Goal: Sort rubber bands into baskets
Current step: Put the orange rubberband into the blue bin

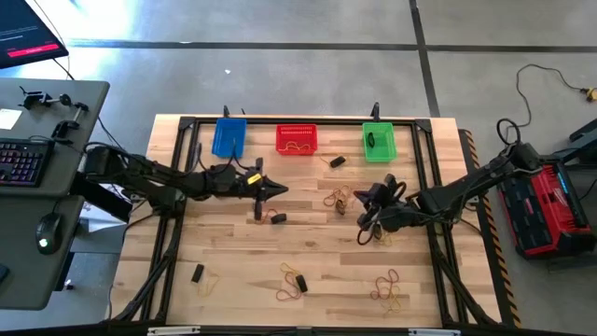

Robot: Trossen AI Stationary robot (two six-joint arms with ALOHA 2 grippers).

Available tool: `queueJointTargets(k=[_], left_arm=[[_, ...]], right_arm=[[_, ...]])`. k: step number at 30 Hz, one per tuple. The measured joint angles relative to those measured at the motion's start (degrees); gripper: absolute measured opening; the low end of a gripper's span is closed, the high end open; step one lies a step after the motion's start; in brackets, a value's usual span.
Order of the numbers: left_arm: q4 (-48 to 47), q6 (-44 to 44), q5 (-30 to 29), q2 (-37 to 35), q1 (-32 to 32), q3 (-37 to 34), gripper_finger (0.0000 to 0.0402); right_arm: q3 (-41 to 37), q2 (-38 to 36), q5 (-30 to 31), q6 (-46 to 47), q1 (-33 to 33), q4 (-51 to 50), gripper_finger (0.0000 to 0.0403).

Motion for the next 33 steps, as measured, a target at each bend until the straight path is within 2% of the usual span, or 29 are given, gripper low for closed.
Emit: queueJointTargets(k=[3,7,19,33], left_arm=[[-0.1,0.8,-0.1,3.5,-0.8,3.4,0.0018],[0.0,1.6,-0.1,8.5,-1.7,8.4,0.0042],[-0.1,2.3,0.3,18.3,-2.5,17.9,0.0099],[-0.5,0.8,-1.7,27.7,-2.9,27.0,0.0143]], right_arm=[[0.0,0.0,0.0,-4.5,0.0,6.0,0.0000],[0.0,0.0,0.0,-8.8,0.0,9.2,0.0000],[0.0,0.2,-0.9,-9.0,0.0,9.6,0.0000],[0.0,7.7,-1.3,-9.3,0.0,14.0,0.0000]])
